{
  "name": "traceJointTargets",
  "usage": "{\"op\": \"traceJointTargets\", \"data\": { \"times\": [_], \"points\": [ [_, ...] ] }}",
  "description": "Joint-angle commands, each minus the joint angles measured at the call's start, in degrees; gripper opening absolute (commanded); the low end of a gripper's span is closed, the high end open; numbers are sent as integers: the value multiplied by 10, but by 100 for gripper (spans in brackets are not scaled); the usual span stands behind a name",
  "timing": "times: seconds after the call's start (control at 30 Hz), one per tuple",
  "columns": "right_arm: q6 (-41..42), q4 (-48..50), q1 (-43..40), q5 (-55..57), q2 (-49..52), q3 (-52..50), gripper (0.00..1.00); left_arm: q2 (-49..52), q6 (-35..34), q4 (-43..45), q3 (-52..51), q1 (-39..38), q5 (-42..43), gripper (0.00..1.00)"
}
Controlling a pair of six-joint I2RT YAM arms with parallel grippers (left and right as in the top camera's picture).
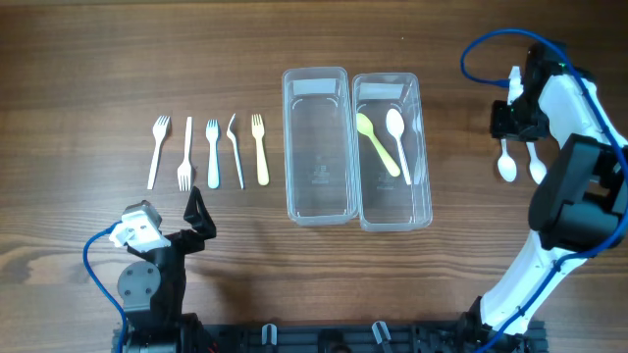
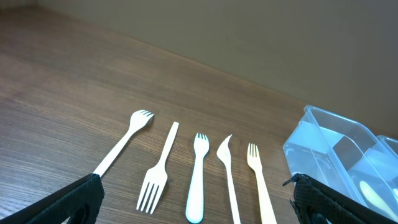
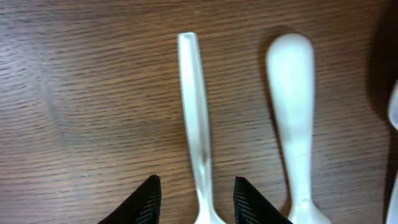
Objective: Pack container
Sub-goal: 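Lower right gripper onto the white knife and grasp it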
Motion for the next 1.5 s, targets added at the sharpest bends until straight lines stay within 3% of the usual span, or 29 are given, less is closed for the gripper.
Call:
{"op": "traceJointTargets", "data": {
  "times": [0.0,0.57,0.67,0.77,1.47],
  "points": [
    [5,5,-8,12,8,-3,37,-3,14,2,-4,-3,9,100],
    [-18,28,-9,-6,33,-16,38,-3,14,2,-4,-3,9,100],
    [-17,31,-9,-6,34,-18,29,-3,14,2,-4,-3,9,100],
    [-17,31,-9,-6,34,-18,27,-3,14,2,-4,-3,9,100],
    [-49,54,-9,-49,35,-18,33,-3,14,2,-4,-3,9,100]
  ]
}}
